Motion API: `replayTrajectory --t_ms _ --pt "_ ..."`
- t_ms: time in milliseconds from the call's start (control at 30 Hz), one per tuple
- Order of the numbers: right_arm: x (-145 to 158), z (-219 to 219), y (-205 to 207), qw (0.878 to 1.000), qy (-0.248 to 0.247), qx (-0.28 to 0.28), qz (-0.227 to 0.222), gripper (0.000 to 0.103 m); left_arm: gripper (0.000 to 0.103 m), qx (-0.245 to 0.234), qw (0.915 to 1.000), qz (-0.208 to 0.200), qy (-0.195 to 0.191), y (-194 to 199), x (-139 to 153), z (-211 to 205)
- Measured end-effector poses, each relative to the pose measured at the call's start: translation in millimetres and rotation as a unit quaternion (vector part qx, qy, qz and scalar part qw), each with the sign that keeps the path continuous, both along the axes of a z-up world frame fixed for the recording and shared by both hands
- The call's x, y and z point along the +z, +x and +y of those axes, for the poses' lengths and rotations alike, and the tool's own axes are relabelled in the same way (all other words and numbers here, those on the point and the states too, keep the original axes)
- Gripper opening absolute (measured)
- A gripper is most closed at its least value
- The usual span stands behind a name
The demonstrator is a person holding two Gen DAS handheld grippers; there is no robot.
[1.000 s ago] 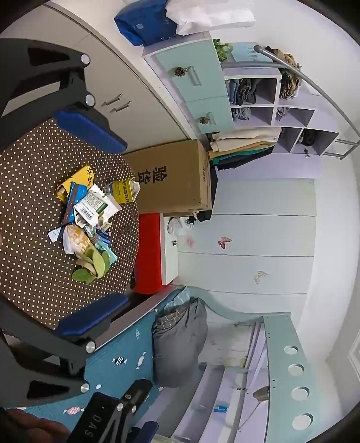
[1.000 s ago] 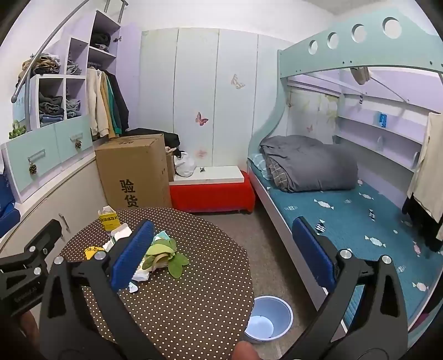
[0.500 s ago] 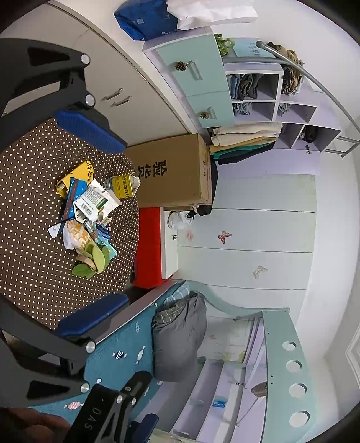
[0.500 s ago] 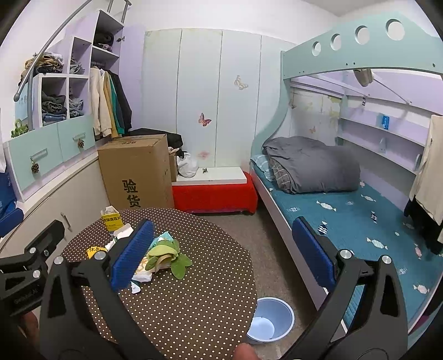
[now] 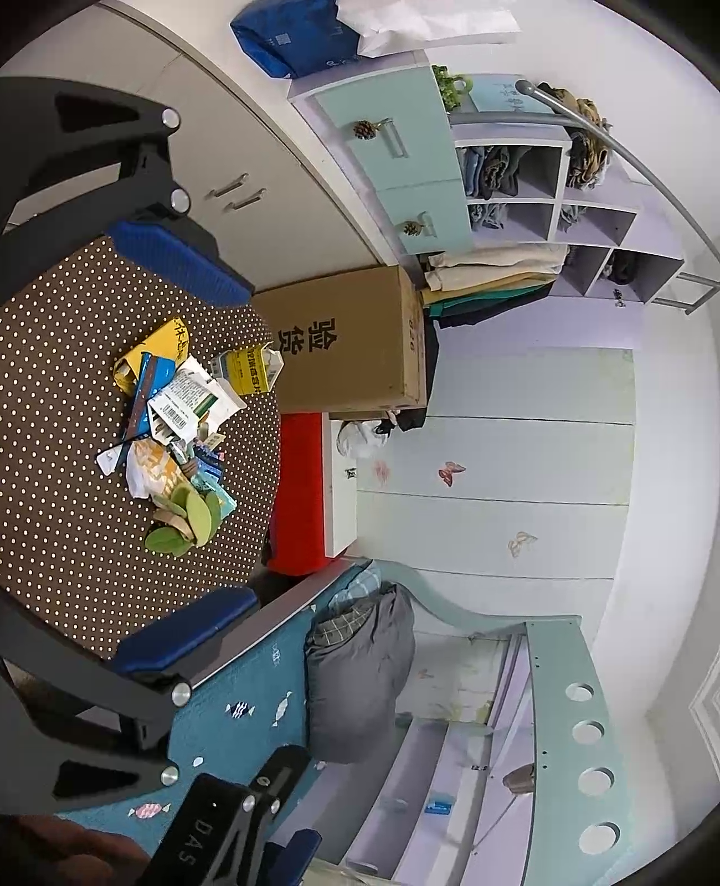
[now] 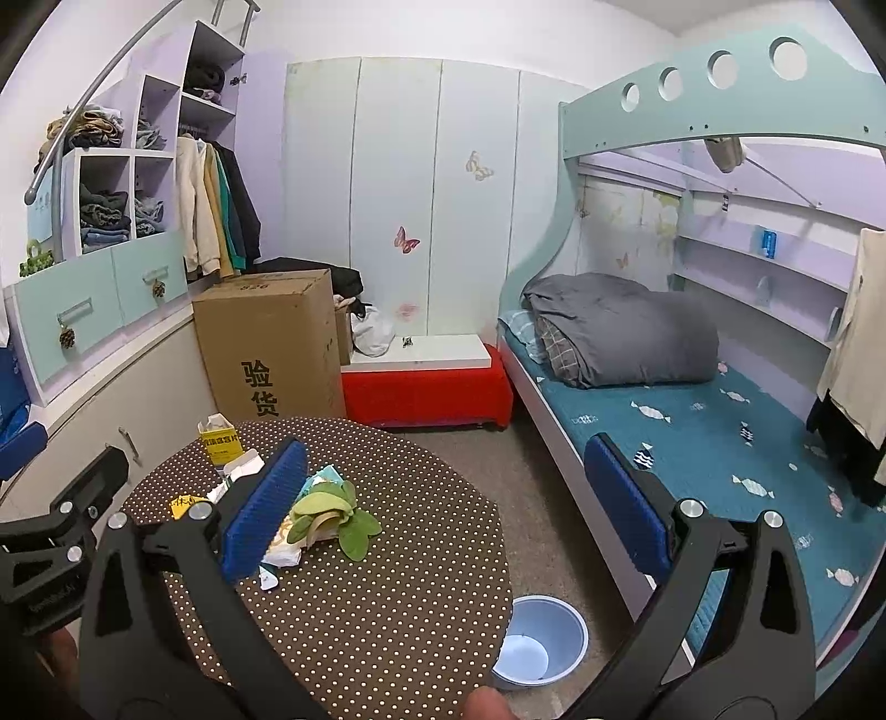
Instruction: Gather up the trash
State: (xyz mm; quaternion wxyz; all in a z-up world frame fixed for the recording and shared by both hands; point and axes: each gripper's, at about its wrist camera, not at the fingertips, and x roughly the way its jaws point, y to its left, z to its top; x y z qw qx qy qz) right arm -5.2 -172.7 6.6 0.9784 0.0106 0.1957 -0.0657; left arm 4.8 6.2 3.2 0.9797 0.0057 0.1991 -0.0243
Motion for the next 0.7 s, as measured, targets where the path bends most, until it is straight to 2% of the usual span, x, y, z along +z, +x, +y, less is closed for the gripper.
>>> replayTrajectory --t_ms 467,700 --pt "-14 16 25 1.0 -0.005 0.015 0.025 0.098 0.099 0.017 0.9997 0.018 0.001 18 -22 17" --pt "-45 27 59 0.996 0.0 0.041 0.077 0.098 0.099 0.048 0.9964 0.07 0.006 40 -62 46"
